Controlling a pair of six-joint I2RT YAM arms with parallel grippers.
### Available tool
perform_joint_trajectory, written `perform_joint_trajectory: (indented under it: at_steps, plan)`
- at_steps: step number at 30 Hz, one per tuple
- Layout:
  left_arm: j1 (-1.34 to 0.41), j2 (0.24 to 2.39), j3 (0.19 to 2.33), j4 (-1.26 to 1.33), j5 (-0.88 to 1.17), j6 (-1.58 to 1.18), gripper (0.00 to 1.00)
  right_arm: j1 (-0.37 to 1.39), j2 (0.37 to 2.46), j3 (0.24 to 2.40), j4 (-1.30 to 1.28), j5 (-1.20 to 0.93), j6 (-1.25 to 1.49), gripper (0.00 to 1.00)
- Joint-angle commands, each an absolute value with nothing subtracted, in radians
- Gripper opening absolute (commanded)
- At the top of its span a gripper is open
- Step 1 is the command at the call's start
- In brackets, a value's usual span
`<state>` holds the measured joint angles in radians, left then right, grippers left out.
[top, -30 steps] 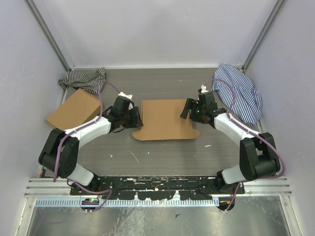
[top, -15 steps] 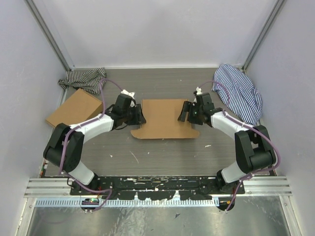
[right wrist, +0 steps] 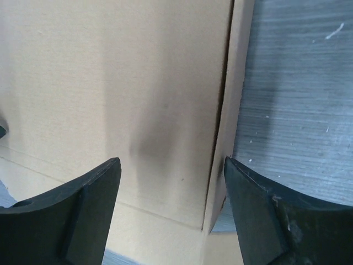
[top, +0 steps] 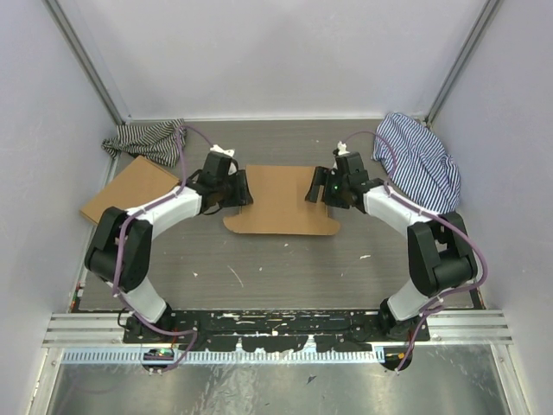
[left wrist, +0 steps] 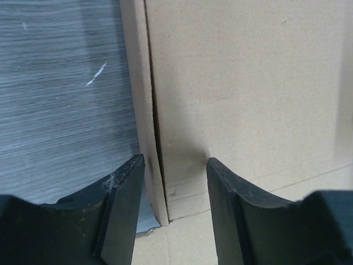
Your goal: Fold the paper box
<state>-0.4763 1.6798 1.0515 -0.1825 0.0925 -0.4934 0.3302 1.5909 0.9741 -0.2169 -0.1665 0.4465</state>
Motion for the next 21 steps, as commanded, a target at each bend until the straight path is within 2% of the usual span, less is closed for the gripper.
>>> perform_joint_trajectory:
  at_steps: [1, 5, 6, 7, 8, 9, 13, 21]
  plan:
    - [-0.448, 1.632, 1.084, -0.249, -0.006, -0.452, 0.58, 0.345, 1.522, 1.041, -0.234, -0.072, 0.447, 0.82]
    - [-0.442, 1.511, 1.036, -0.268, -0.111, -0.432, 0.63, 0.344, 1.395, 1.025, -0.281, 0.074, 0.455, 0.87]
    - [-0.442, 1.476, 1.017, -0.266, -0.11, -0.433, 0.64, 0.344, 1.354, 1.016, -0.281, 0.101, 0.466, 0.9]
    - [-0.441, 1.438, 0.986, -0.256, -0.093, -0.438, 0.66, 0.344, 1.319, 1.003, -0.285, 0.112, 0.479, 0.99]
    - [-0.442, 1.401, 0.955, -0.238, -0.067, -0.445, 0.69, 0.345, 1.282, 0.986, -0.291, 0.112, 0.494, 1.0]
    - [-0.442, 1.367, 0.922, -0.215, -0.032, -0.45, 0.74, 0.345, 1.25, 0.963, -0.289, 0.089, 0.502, 1.0]
    - [-0.443, 1.252, 0.795, -0.126, 0.072, -0.468, 0.8, 0.345, 1.189, 0.886, -0.282, -0.071, 0.46, 1.0]
    - [-0.452, 1.277, 0.738, -0.075, 0.144, -0.47, 0.81, 0.378, 1.235, 0.864, -0.363, -0.022, 0.447, 1.0]
